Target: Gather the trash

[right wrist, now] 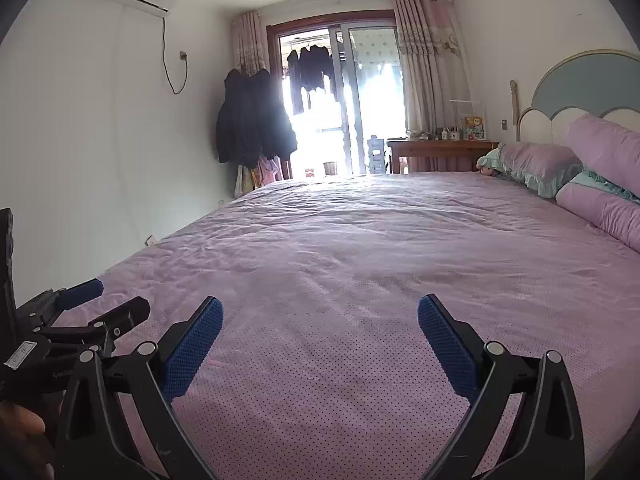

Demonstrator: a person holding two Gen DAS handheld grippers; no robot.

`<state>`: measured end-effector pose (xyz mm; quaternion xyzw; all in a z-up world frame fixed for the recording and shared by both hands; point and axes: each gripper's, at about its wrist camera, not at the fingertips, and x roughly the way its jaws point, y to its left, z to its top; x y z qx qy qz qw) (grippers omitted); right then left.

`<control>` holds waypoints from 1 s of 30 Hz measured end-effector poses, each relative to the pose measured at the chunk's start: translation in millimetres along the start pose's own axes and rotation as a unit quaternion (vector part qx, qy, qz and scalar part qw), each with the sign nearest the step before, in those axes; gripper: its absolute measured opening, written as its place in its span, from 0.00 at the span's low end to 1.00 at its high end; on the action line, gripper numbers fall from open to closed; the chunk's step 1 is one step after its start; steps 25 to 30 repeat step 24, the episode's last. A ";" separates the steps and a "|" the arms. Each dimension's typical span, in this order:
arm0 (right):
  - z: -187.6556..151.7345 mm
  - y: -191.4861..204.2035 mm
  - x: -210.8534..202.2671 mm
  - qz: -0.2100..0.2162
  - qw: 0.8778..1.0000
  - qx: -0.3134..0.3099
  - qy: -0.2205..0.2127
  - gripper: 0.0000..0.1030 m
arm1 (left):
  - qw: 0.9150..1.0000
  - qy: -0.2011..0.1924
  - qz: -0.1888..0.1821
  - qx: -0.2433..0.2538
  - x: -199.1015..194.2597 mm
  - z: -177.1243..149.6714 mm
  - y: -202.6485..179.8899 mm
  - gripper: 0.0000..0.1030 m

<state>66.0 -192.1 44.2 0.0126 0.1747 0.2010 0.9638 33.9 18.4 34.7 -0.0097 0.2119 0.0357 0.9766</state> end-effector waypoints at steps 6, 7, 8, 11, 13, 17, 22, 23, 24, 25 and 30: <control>-1.4 -2.3 18.1 0.004 1.000 0.004 0.014 0.92 | 1.000 -0.004 0.010 0.000 11.6 5.0 3.8 0.96; -1.6 -3.1 20.6 0.004 1.000 0.005 0.015 0.92 | 1.000 -0.001 0.008 -0.002 14.4 6.2 4.5 0.96; -1.9 -3.5 22.8 0.004 1.000 0.006 0.017 0.92 | 1.000 0.003 0.002 -0.005 17.4 7.1 5.3 0.96; -1.8 -5.9 29.3 0.004 1.000 0.009 0.020 0.92 | 1.000 0.015 -0.020 -0.020 26.6 9.4 8.5 0.96; -3.1 -7.5 30.9 0.004 1.000 0.010 0.020 0.92 | 1.000 0.012 -0.014 -0.023 29.6 9.8 8.7 0.96; -5.6 -11.6 38.3 0.002 1.000 0.014 0.026 0.92 | 1.000 0.009 0.012 -0.006 37.8 13.6 6.7 0.96; -7.1 -16.8 52.3 0.001 0.999 0.022 0.037 0.92 | 0.999 0.025 0.032 -0.011 61.1 22.4 17.1 0.96; -7.1 -18.2 55.3 0.001 0.999 0.023 0.039 0.92 | 0.999 0.029 0.034 -0.013 67.9 24.5 20.4 0.96; -6.6 -19.3 59.0 0.001 0.999 0.024 0.041 0.92 | 0.999 0.032 0.037 -0.015 73.8 26.3 23.4 0.96; -6.6 -19.3 59.0 0.001 0.999 0.024 0.041 0.92 | 0.999 0.032 0.037 -0.015 73.8 26.3 23.4 0.96; -6.6 -19.3 59.0 0.001 0.999 0.024 0.041 0.92 | 0.999 0.032 0.037 -0.015 73.8 26.3 23.4 0.96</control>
